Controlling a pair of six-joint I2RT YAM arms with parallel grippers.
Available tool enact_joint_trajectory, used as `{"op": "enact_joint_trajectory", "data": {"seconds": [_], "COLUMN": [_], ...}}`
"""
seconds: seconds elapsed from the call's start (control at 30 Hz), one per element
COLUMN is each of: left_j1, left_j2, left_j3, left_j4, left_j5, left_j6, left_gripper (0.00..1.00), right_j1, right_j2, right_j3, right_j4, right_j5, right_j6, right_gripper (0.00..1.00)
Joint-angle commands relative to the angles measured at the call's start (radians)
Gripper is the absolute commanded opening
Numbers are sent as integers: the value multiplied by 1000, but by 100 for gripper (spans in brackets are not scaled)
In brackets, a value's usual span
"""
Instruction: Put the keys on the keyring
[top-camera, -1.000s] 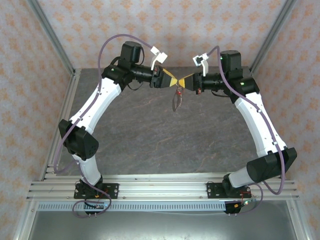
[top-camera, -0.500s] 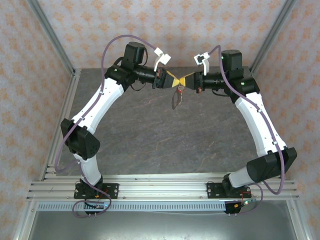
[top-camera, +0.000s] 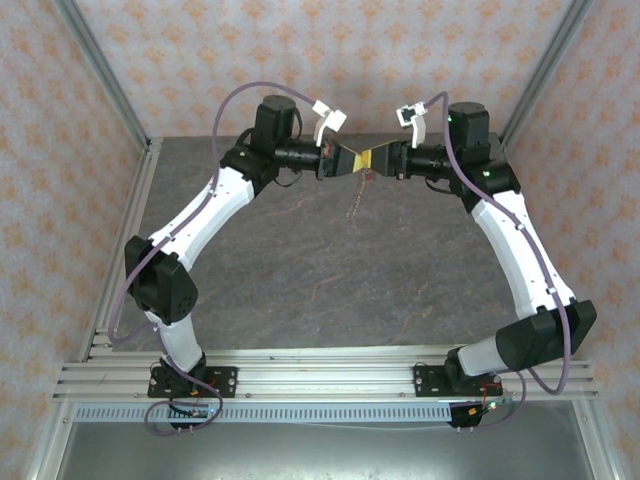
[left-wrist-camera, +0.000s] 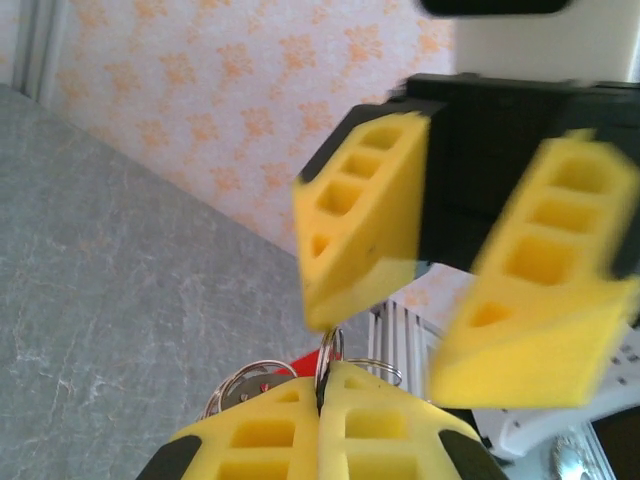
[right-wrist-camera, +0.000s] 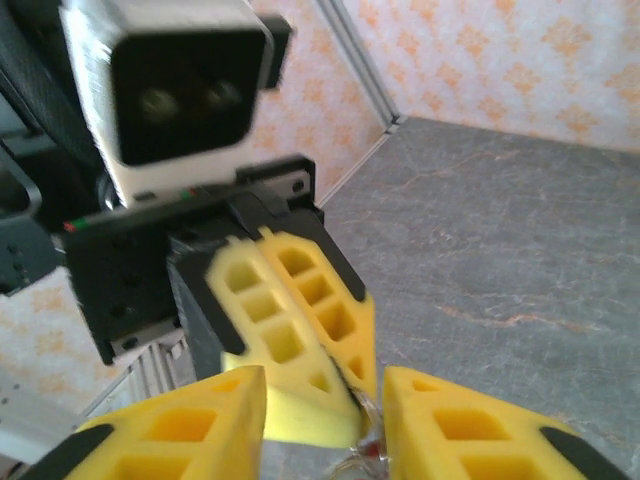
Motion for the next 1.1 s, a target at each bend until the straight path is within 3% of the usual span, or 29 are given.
{"op": "enact_joint_trajectory", "data": {"seconds": [0.0, 0.23, 0.4, 0.77, 1.07], "left_j1": [1, 2, 2, -11, -26], "left_j2": [-64, -90, -93, -100, -98], "left_j3": [-73, -145, -158, -138, -99], "left_j4": [311, 514, 590, 618, 589], "left_j5": [-104, -146, -138, -84, -31], "left_j6": [-181, -330, -389, -409, -399], "left_gripper": [0, 0, 0, 0, 0], "right_j1": [-51, -111, -113, -104, -55], "right_j2": [-130, -280, -291, -226, -174], "right_j3": [-75, -311, -400, -377, -326], "right_j4": [225, 454, 557, 693, 671], "right_j5": [89, 202, 157, -33, -68], "right_j6": [137, 295, 349, 429, 394], "right_gripper": [40, 45, 47, 52, 52]}}
